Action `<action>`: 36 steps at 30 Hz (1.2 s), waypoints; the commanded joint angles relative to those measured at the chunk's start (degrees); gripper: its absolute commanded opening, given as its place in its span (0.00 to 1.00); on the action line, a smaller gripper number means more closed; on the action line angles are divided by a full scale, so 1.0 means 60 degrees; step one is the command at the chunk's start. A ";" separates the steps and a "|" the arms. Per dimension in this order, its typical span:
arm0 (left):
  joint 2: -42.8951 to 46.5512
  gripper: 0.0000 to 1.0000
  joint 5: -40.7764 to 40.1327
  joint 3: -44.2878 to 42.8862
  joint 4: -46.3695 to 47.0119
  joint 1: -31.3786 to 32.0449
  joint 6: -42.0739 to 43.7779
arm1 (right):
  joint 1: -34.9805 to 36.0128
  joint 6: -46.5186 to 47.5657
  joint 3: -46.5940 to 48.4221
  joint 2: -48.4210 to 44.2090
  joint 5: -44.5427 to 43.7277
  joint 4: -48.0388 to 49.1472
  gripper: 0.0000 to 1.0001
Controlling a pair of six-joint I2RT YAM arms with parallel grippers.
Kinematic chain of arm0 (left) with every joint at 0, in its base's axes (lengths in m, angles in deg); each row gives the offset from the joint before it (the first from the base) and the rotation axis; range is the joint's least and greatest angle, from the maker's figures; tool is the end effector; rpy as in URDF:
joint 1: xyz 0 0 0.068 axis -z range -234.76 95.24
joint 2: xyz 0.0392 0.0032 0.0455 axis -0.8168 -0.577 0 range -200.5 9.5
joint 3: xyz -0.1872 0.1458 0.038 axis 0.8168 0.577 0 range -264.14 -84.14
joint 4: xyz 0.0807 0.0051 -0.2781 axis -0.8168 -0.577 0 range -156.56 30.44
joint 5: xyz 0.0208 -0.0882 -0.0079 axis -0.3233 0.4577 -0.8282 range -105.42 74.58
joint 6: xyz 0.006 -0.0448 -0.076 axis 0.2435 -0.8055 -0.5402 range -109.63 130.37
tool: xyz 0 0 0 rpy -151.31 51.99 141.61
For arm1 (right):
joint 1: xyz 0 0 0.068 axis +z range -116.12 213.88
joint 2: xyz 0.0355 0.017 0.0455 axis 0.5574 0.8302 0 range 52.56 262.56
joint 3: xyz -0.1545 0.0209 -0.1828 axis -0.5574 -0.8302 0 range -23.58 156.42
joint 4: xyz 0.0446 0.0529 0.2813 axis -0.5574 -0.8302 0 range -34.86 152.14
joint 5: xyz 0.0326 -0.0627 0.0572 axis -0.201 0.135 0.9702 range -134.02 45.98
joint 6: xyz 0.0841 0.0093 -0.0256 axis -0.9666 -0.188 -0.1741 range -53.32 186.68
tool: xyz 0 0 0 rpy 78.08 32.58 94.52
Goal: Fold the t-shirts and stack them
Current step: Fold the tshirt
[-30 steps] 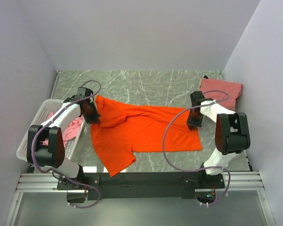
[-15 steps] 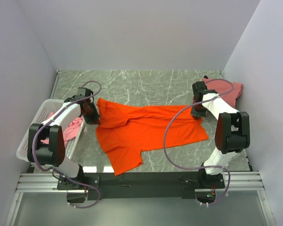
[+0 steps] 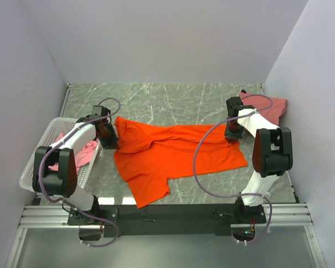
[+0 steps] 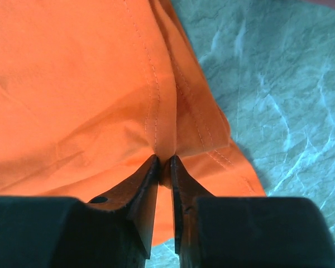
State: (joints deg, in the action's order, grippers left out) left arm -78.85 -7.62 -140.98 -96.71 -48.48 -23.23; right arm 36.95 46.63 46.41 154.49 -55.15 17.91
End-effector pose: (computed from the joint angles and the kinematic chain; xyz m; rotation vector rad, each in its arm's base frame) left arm 0.3312 -0.0472 0.1097 -0.6298 2.7443 -0.3612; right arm 0.3691 0.0046 0.0975 0.4558 2.8233 -0.2035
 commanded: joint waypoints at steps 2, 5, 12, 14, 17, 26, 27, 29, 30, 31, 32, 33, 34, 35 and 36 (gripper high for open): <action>0.0078 0.01 0.0181 0.0084 0.0185 -0.0051 0.0166 | -0.0087 -0.0027 -0.0094 -0.0127 0.0128 0.0018 0.25; 0.0078 0.00 0.0225 0.0142 0.0244 -0.0051 0.0137 | -0.0072 -0.0027 -0.0050 -0.0259 0.0142 -0.0129 0.27; 0.0121 0.01 0.0327 0.0303 0.0361 -0.0051 0.0078 | -0.0087 -0.0041 -0.0153 -0.0523 0.0157 -0.0260 0.23; 0.0136 0.01 0.0313 0.0318 0.0346 -0.0051 0.0093 | -0.0087 -0.0056 -0.0152 -0.0582 0.0171 -0.0290 0.23; 0.0166 0.00 0.0313 0.0347 0.0346 -0.0051 0.0093 | -0.0087 -0.0085 -0.0211 -0.0670 0.0186 -0.0319 0.25; 0.0180 0.01 0.0313 0.0318 0.0317 -0.0051 0.0108 | -0.0087 -0.0041 -0.0490 -0.0743 0.0187 -0.0246 0.00; 0.0195 0.00 0.0313 0.0318 0.0302 -0.0051 0.0122 | -0.0087 -0.0012 -0.0373 -0.0772 0.0143 -0.0304 0.00; 0.0209 0.01 0.0298 0.0347 0.0302 -0.0051 0.0137 | -0.0072 0.0046 -0.0197 -0.0787 0.0040 -0.0392 0.00; 0.0210 0.01 0.0298 0.0362 0.0288 -0.0051 0.0137 | -0.0087 0.0061 0.0050 -0.0773 -0.0076 -0.0494 0.00; 0.0210 0.01 0.0298 0.0362 0.0288 -0.0051 0.0151 | -0.0087 0.0090 0.0183 -0.0758 -0.0136 -0.0538 0.00; 0.0210 0.01 0.0298 0.0362 0.0273 -0.0051 0.0152 | -0.0087 0.0148 0.0416 -0.0685 -0.0194 -0.0597 0.00; 0.0224 0.01 0.0313 0.0376 0.0273 -0.0051 0.0152 | -0.0087 0.0178 0.0535 -0.0641 -0.0311 -0.0714 0.00; 0.0239 0.01 0.0313 0.0391 0.0273 -0.0051 0.0152 | -0.0087 0.0207 0.0638 -0.0568 -0.0384 -0.0758 0.00; 0.0253 0.01 0.0313 0.0391 0.0259 -0.0051 0.0166 | -0.0073 0.0295 0.0798 -0.0524 -0.0501 -0.0817 0.00; 0.0282 0.01 0.0327 0.0377 0.0258 -0.0037 0.0166 | -0.0072 0.0368 0.0872 -0.0494 -0.0734 -0.0919 0.00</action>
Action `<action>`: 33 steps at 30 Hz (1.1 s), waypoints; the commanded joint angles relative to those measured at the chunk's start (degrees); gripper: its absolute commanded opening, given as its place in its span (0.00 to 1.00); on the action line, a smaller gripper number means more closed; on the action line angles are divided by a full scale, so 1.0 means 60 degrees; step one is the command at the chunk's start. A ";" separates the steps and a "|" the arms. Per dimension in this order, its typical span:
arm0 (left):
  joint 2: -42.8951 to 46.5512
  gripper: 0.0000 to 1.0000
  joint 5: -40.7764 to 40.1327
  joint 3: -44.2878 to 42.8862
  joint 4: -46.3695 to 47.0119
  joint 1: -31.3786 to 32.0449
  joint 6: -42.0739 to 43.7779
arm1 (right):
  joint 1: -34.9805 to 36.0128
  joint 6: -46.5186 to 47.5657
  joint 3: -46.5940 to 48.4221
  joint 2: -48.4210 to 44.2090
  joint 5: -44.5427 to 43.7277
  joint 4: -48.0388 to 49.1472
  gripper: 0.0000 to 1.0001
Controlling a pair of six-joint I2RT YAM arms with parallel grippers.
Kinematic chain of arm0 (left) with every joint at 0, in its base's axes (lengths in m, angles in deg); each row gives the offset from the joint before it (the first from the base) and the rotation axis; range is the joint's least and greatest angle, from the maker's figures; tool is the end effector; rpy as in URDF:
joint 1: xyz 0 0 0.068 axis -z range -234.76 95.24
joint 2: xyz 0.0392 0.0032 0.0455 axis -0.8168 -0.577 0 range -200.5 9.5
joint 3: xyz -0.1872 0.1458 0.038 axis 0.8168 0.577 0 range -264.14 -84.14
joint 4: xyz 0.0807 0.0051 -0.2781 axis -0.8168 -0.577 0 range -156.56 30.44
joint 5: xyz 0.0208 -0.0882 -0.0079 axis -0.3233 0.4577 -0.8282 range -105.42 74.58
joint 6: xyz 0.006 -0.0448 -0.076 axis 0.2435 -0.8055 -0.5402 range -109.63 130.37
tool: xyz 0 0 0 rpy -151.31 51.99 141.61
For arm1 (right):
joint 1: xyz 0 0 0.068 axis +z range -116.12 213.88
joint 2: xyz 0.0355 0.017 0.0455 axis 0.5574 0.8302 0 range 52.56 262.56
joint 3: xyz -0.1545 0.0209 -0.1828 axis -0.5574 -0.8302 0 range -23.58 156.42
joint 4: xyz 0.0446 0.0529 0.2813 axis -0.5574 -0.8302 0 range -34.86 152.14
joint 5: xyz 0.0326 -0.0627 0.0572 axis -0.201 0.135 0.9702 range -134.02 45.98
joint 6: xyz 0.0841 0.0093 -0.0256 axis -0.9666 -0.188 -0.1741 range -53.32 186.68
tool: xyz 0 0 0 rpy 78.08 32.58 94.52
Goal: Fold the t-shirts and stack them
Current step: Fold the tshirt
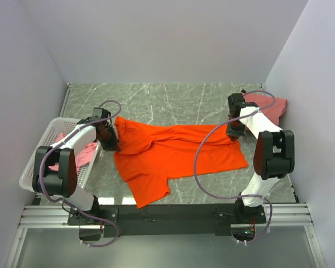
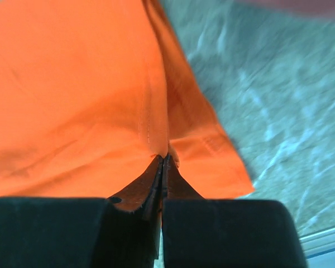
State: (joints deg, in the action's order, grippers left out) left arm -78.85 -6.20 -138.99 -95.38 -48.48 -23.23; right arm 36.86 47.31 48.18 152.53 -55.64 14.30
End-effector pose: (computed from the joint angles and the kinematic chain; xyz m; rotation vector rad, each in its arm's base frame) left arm 0.3259 -0.0486 0.1001 -0.6282 2.7608 -0.3906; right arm 0.3672 0.0033 0.1167 0.4425 2.8217 -0.2174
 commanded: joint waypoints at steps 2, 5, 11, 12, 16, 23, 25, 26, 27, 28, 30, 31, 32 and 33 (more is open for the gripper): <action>0.0283 0.00 0.0091 0.0045 0.0022 -0.0051 0.0195 | -0.0087 0.0416 0.0753 -0.0108 -0.0948 -0.0435 0.00; 0.0297 0.01 0.0149 0.0045 -0.0052 -0.0051 0.0239 | -0.0131 0.0577 0.0958 -0.0020 -0.1330 -0.0611 0.00; 0.0414 0.01 0.0222 0.0016 -0.0256 -0.0051 0.0298 | -0.0350 0.0841 0.1207 -0.0020 -0.2062 -0.0787 0.00; 0.0444 0.01 0.0251 0.0001 -0.0286 -0.0051 0.0313 | -0.0394 0.0871 0.1222 -0.0020 -0.2106 -0.0787 0.00; 0.0502 0.01 0.0645 -0.0028 -0.0506 -0.0051 0.0371 | -0.0453 0.0929 0.1368 0.0111 -0.2151 -0.0817 0.00; 0.0999 0.01 0.1789 0.0001 -0.0974 -0.0037 0.0240 | -0.0453 0.0900 0.1618 0.0536 -0.2019 -0.0832 0.00; 0.1146 0.01 0.2023 0.0001 -0.1106 -0.0051 0.0181 | -0.0453 0.0871 0.1603 0.0653 -0.1931 -0.0802 0.00; 0.1278 0.00 0.2111 0.0016 -0.1135 -0.0051 0.0166 | -0.0468 0.0856 0.1589 0.0683 -0.1917 -0.0802 0.00; 0.1337 0.01 0.2301 0.0016 -0.1179 -0.0051 0.0123 | -0.0468 0.0842 0.1574 0.0712 -0.1887 -0.0802 0.00; 0.1410 0.01 0.2433 0.0045 -0.1194 -0.0051 0.0108 | -0.0453 0.0827 0.1559 0.0727 -0.1844 -0.0788 0.00; 0.1499 0.01 0.2653 0.0191 -0.1194 -0.0051 0.0064 | -0.0453 0.0798 0.1501 0.0756 -0.1828 -0.0758 0.00; 0.1528 0.01 0.2843 0.0249 -0.1180 -0.0051 0.0064 | -0.0453 0.0783 0.1501 0.0742 -0.1799 -0.0758 0.00; 0.1499 0.01 0.2960 0.0395 -0.1165 -0.0051 0.0078 | -0.0453 0.0783 0.1501 0.0756 -0.1785 -0.0773 0.00; 0.1499 0.00 0.3034 0.0469 -0.1151 -0.0051 0.0122 | -0.0468 0.0783 0.1501 0.0771 -0.1785 -0.0773 0.00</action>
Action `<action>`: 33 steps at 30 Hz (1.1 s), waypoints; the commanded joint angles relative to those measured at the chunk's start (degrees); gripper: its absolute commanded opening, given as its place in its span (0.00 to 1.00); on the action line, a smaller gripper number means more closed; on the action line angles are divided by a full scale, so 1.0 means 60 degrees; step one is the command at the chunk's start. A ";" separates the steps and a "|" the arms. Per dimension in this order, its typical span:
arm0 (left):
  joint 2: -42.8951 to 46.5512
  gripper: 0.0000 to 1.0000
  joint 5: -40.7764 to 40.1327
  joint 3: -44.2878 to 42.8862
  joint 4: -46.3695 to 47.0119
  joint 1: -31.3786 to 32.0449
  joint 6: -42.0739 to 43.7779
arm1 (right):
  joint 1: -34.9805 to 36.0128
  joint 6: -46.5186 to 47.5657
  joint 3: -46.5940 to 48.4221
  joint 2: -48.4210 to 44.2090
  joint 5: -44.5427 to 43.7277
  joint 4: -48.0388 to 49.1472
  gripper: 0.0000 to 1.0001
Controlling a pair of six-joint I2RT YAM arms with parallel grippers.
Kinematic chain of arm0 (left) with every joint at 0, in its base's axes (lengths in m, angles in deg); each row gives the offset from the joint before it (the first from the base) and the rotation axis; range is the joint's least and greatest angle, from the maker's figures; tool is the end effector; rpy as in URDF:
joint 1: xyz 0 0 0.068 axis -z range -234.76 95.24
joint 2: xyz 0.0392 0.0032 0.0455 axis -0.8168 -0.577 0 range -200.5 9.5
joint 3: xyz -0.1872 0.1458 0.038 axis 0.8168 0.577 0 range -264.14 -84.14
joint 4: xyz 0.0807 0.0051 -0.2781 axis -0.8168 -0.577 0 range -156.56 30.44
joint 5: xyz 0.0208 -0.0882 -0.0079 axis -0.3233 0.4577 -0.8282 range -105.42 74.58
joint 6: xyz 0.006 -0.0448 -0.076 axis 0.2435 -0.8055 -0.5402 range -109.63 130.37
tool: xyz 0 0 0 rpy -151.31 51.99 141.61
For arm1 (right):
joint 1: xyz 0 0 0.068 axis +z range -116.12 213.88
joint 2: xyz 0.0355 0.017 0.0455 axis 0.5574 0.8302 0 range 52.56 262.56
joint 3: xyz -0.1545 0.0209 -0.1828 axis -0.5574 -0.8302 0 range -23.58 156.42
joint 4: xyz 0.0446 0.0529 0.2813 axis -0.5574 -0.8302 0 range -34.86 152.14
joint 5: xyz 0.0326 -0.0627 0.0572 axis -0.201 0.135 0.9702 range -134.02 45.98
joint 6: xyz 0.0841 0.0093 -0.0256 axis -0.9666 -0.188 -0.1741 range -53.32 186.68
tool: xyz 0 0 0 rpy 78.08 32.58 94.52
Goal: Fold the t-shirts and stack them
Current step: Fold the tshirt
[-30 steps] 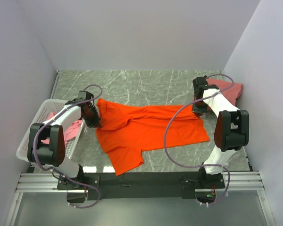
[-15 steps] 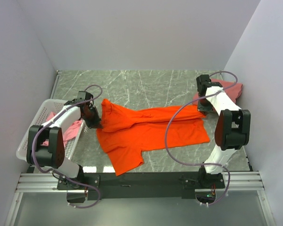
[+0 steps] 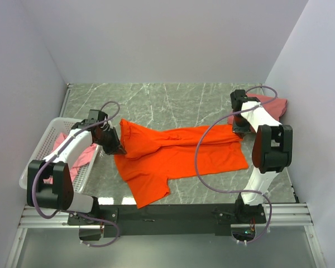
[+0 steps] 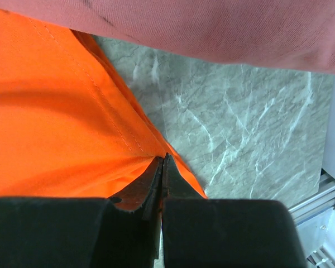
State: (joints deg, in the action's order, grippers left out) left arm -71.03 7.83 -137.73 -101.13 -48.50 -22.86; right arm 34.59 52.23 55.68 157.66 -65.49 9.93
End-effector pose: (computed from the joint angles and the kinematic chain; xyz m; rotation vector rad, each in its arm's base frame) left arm 0.3027 -0.0644 0.1335 -0.5538 2.7841 -0.7309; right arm 0.3844 -0.0240 0.1260 0.3967 2.8185 -0.4955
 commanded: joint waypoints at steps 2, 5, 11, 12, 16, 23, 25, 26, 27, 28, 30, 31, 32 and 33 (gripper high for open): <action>0.0238 0.00 0.0857 0.0433 -0.0120 -0.0033 0.0060 | -0.0074 -0.0066 0.0237 -0.0070 -0.0127 -0.0059 0.00; 0.0326 0.01 0.1018 0.0536 -0.0017 -0.0048 -0.0071 | -0.0074 -0.0066 0.0222 -0.0070 -0.0098 -0.0059 0.00; 0.0092 0.21 -0.0893 0.0348 -0.0338 -0.0033 -0.0042 | -0.0074 -0.0110 0.0237 -0.0041 -0.0039 -0.0088 0.13; 0.0121 0.40 -0.1190 0.0245 -0.0542 -0.0033 -0.0013 | -0.0074 -0.0124 0.0251 -0.0070 -0.0010 -0.0103 0.20; 0.0311 0.75 -0.1998 -0.0807 -0.0676 -0.0048 -0.0203 | 0.0028 -0.0110 0.0411 -0.0319 0.0355 -0.0103 0.34; -0.0856 0.77 -0.1501 -0.2581 0.0552 0.0258 -0.1242 | 0.1052 -0.0124 0.0939 -0.0320 0.1410 0.0160 0.37; -0.1646 0.77 -0.1414 -0.3136 0.0672 0.0493 -0.1331 | 0.1316 -0.0227 0.1231 0.0031 0.1862 0.0190 0.37; -0.1912 0.77 -0.1384 -0.3299 0.0788 0.0784 -0.1404 | 0.1404 -0.0270 0.1305 0.0163 0.2010 0.0277 0.37; -0.2147 0.78 -0.1355 -0.3417 0.0876 0.0932 -0.1433 | 0.1449 -0.0372 0.1349 0.0396 0.2142 0.0351 0.37; -0.2584 0.78 -0.1311 -0.3549 0.1008 0.1079 -0.1477 | 0.1536 -0.0417 0.1408 0.0529 0.2260 0.0424 0.37; -0.2997 0.79 -0.1180 -0.3594 0.1358 0.1460 -0.1638 | 0.1566 -0.0563 0.1438 0.0865 0.2713 0.0643 0.37; -0.3361 0.80 -0.1106 -0.3507 0.1462 0.1548 -0.1682 | 0.1566 -0.0593 0.1409 0.0969 0.2860 0.0702 0.37; -0.3525 0.80 -0.1062 -0.3434 0.1579 0.1665 -0.1799 | 0.1581 -0.0622 0.1423 0.1158 0.3079 0.0833 0.37; -0.3657 0.81 -0.1062 -0.3317 0.1870 0.1695 -0.1858 | 0.1566 -0.0681 0.1351 0.1262 0.3168 0.0907 0.37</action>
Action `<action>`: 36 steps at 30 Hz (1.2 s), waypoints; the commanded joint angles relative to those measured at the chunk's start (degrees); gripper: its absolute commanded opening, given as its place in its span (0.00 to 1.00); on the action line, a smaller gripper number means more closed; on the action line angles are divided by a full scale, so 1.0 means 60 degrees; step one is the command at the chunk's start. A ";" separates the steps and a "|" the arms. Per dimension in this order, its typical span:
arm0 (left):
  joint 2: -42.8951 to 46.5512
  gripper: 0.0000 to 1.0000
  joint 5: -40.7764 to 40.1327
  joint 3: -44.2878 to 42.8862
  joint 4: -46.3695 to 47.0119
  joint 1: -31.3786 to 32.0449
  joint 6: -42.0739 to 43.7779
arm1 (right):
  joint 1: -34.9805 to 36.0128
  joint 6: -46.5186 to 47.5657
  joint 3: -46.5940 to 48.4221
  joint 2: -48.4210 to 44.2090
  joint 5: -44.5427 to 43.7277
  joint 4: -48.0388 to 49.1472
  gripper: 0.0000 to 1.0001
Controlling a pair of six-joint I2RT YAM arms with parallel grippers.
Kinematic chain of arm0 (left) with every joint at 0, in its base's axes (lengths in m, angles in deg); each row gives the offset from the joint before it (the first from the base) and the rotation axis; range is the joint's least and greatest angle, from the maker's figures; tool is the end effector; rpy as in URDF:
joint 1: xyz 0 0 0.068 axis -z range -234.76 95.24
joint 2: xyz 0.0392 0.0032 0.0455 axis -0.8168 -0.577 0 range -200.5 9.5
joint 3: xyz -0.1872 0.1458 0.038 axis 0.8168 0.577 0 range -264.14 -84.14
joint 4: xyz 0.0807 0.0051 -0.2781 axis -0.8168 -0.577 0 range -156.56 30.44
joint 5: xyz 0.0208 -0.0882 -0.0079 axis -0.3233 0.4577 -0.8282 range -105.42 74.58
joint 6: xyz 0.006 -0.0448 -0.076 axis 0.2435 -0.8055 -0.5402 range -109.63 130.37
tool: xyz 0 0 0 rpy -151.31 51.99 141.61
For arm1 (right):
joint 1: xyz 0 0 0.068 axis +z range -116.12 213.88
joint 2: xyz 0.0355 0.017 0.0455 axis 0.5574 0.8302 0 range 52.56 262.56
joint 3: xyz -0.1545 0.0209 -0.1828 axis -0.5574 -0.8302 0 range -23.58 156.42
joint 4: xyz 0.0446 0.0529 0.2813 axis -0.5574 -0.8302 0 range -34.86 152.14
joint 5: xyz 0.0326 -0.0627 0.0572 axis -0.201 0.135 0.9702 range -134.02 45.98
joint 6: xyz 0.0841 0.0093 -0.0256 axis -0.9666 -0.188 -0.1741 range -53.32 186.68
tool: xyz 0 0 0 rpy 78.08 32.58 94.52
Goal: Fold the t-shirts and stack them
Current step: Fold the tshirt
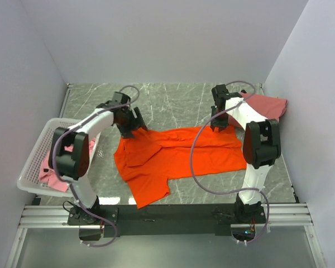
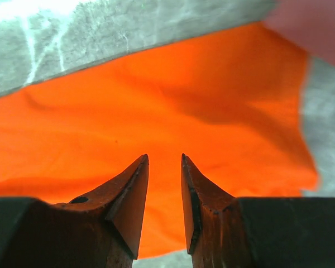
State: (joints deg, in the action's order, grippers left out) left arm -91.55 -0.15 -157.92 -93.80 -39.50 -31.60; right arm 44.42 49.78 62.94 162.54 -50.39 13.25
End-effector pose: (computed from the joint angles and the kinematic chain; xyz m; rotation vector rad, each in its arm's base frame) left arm 0.3876 -0.1272 0.1352 -0.5454 2.7034 -0.6593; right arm 0.4154 0.0685 0.1306 0.1807 2.8101 -0.0485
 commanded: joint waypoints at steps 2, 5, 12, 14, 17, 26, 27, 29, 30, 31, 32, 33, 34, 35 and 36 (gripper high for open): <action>-0.0559 0.82 0.0094 0.0401 0.0828 0.0195 -0.0503 | -0.0058 -0.0288 0.0068 0.0669 0.0739 0.0529 0.37; -0.0823 0.84 -0.0520 0.0621 0.0887 0.0195 -0.0445 | -0.0058 -0.0273 -0.0108 0.0889 0.0871 0.0749 0.37; -0.1307 0.89 -0.1314 0.0460 0.0623 -0.0053 -0.0080 | -0.0073 -0.0317 -0.0212 0.1475 0.1003 0.0780 0.37; -0.1424 0.89 -0.1285 0.0460 0.0682 -0.0404 0.0023 | -0.0058 -0.0303 -0.0167 0.1548 0.0974 0.0692 0.36; -0.1789 0.89 -0.1182 0.0154 0.0580 -0.0888 0.0315 | -0.0059 -0.0332 0.0081 0.1709 0.1032 0.0400 0.35; -0.4059 0.89 -0.1548 -0.3082 -0.0694 -0.1094 0.1444 | 0.0249 -0.1033 0.0215 0.1828 0.1603 0.0017 0.34; -0.4409 0.89 -0.1592 -0.3563 -0.0869 -0.1138 0.1488 | 0.0278 -0.1165 -0.0004 0.1784 0.1836 0.0119 0.34; -0.4748 0.89 -0.1709 -0.4020 -0.1016 -0.1240 0.1590 | 0.0293 -0.1618 -0.0399 0.1550 0.2159 0.0499 0.34; -0.4894 0.89 -0.1739 -0.4414 -0.1090 -0.1284 0.1605 | 0.0293 -0.1737 -0.0503 0.1477 0.2480 0.0660 0.34; -0.5186 0.89 -0.1797 -0.4606 -0.1221 -0.1372 0.1663 | 0.0293 -0.1897 -0.0577 0.1418 0.2584 0.0923 0.34; -0.5305 0.89 -0.1942 -0.4782 -0.1324 -0.1402 0.1693 | 0.0279 -0.2146 -0.0621 0.1345 0.2643 0.0998 0.34; -0.5451 0.89 -0.2045 -0.5103 -0.1397 -0.1431 0.1722 | 0.0293 -0.2250 -0.0592 0.1329 0.2731 0.1071 0.34; -0.5496 0.90 -0.2104 -0.5207 -0.1471 -0.1475 0.1766 | 0.0293 -0.2323 -0.0534 0.1358 0.2761 0.1144 0.35; -0.5511 0.90 -0.2134 -0.5296 -0.1486 -0.1504 0.1767 | 0.0293 -0.2353 -0.0258 0.1417 0.2718 0.1102 0.36; -0.5424 0.91 -0.2105 -0.5441 -0.1486 -0.1533 0.1796 | 0.0293 -0.2324 -0.0067 0.1461 0.2688 0.1014 0.38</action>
State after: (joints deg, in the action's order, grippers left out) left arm -120.21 -5.61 -189.66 -100.86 -46.82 -24.65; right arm 45.38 38.54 61.54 170.34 -35.48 17.63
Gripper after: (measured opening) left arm 0.898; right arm 0.365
